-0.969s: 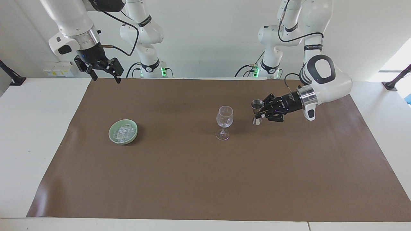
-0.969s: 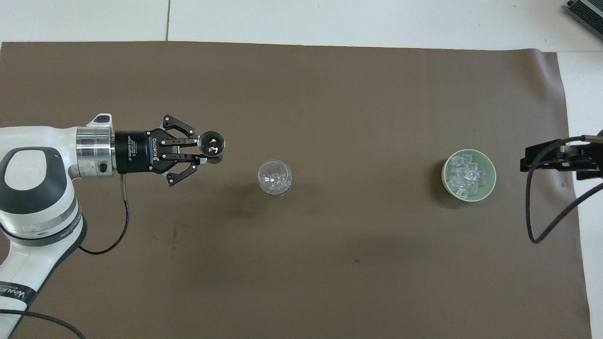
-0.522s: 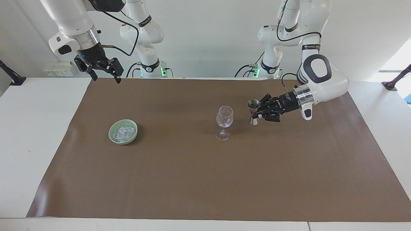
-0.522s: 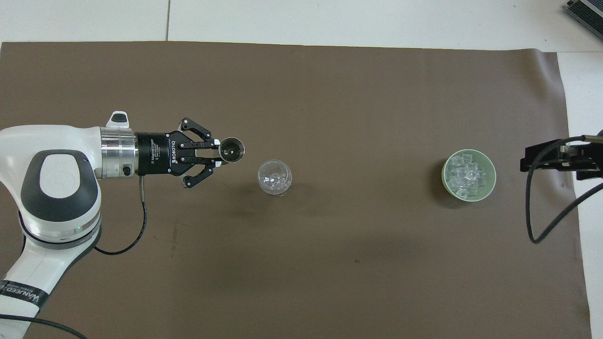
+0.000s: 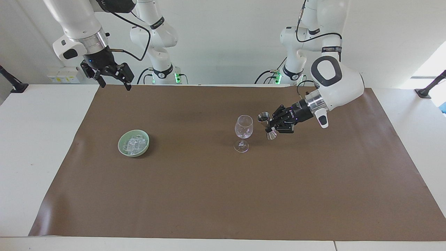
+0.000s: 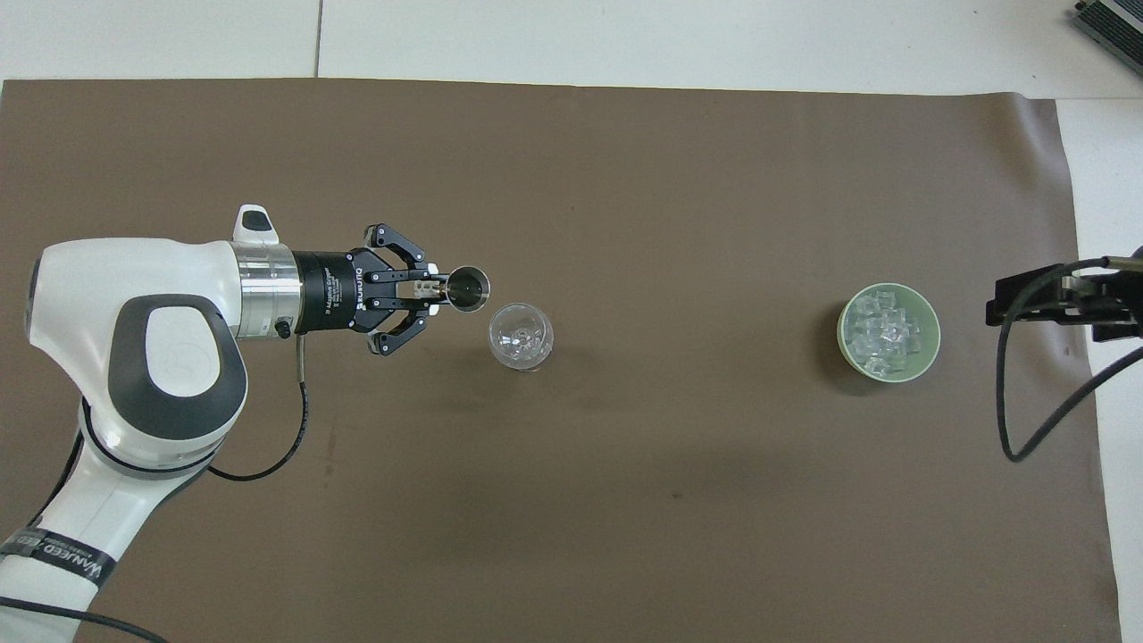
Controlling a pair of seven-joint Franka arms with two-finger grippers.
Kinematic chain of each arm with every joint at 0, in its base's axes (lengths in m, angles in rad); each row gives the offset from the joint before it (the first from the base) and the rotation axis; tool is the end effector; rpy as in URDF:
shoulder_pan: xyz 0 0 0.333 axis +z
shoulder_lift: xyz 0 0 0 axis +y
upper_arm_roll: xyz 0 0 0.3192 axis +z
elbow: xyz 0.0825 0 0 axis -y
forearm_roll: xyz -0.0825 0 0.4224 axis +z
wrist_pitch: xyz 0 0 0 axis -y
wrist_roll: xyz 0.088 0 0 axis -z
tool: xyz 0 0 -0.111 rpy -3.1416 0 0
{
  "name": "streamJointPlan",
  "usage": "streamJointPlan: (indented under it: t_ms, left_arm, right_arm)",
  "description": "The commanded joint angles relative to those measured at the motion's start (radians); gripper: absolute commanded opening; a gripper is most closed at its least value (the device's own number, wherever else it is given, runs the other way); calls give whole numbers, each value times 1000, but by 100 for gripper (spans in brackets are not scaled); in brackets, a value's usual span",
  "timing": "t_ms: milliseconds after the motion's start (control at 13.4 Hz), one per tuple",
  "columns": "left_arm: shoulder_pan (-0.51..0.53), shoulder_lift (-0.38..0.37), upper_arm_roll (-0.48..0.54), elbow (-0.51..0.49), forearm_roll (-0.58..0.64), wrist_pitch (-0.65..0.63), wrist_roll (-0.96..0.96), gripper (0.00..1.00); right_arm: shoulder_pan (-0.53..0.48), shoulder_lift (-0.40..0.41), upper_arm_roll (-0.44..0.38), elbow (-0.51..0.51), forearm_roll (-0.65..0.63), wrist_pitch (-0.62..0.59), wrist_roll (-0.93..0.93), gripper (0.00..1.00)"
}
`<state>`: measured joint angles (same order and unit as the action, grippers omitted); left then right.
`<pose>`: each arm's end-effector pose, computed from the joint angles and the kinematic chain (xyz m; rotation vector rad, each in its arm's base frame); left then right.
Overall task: Pour wine and add ice with both arms
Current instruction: 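Carry the silver cup with the left gripper over the clear glass, then tilt the silver cup over the clear glass with the left gripper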
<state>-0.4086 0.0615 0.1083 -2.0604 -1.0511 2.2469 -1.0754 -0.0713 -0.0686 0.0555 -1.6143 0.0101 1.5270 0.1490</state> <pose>0.5787 -0.2085 0.4100 1.7916 1.5387 -0.5597 0.5665 -0.0067 0.6375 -3.1258 0.2579 0.0301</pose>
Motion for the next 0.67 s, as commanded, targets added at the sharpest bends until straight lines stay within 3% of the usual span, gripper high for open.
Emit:
streamJointPlan:
  t_ms: [0,224,597]
  left_arm:
    - [-32,-34,10,-24,89,48,-210,0]
    - [-73,-35,8,14,319,48,-305,0]
    - [-94,-57,7,14,388,37,-304,0]
  right_arm:
    - [-2,-16,1,-16,1,-10,-23,100]
    - [-4,-16,1,-16,1,-8,-23,100]
    - [-2,-16,1,-16,1,-10,-23,100]
